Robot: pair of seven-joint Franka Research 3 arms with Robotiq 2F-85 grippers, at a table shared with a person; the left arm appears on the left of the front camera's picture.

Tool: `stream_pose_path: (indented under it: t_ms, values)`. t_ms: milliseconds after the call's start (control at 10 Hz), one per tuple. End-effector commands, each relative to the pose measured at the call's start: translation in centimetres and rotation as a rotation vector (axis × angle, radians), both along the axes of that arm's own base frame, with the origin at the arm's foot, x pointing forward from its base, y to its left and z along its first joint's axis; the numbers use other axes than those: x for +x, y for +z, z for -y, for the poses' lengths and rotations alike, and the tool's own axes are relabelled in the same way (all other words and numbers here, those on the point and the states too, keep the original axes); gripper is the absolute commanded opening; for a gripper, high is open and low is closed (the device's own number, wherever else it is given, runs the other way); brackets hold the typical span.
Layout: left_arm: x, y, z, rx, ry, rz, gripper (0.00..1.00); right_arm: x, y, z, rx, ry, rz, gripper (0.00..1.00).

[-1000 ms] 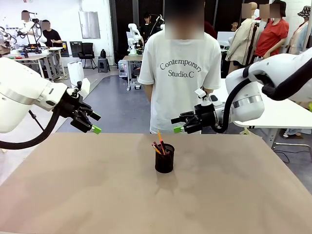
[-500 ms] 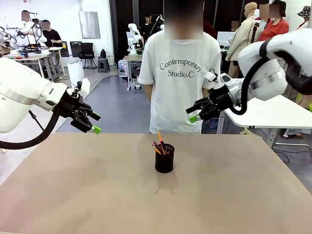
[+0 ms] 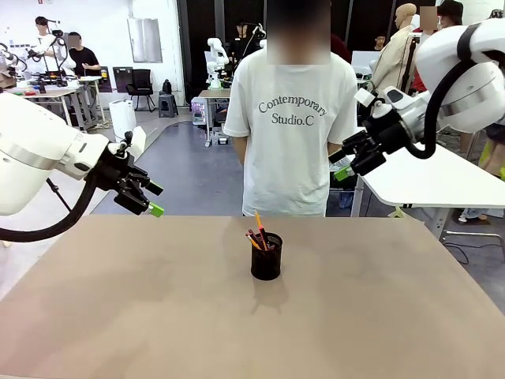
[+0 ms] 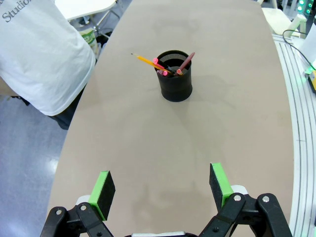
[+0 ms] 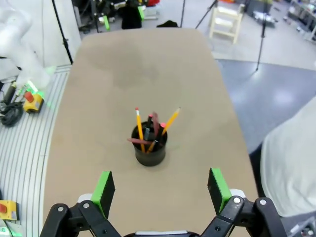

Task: Place the pens into the pen holder.
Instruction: Pick up a writing instrument from the table and place it into the Pen holder.

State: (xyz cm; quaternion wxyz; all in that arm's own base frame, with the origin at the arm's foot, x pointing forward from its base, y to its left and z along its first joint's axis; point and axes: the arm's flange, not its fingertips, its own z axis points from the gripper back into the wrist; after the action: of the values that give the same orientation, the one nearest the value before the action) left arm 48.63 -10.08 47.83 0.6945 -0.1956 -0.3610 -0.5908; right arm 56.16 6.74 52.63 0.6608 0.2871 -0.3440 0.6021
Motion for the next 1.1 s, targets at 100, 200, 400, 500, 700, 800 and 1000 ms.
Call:
stream_pose_path:
  t_ms: [100,200,400,500,700,800,1000]
  values:
    - [-0.1,0.2,-0.2,0.008,0.008,-0.002,1.0,-0.7,0.3,2.0,-0.056,-0.071,-0.005,1.0]
    - [-0.1,0.2,-0.2,0.008,0.008,-0.002,1.0,-0.7,0.5,2.8,-0.065,-0.066,-0.014,1.0]
    - [-0.1,0.2,-0.2,0.008,0.008,-0.002,1.0,-0.8,0.7,4.6,-0.068,-0.061,-0.043,1.0]
    - [-0.1,0.2,-0.2,0.008,0.008,-0.002,1.0,-1.1,0.7,5.0,-0.082,-0.041,-0.053,1.0]
    - [-0.1,0.2,-0.2,0.008,0.008,-0.002,1.0,-1.1,0.4,5.4,-0.094,-0.027,-0.058,1.0]
    - [-0.1,0.2,-0.2,0.008,0.008,-0.002,1.0,-1.0,0.0,5.6,-0.088,-0.03,-0.059,1.0]
    - [-0.1,0.2,-0.2,0.008,0.008,-0.002,1.0,-1.0,-0.7,5.6,-0.065,-0.041,-0.048,1.0]
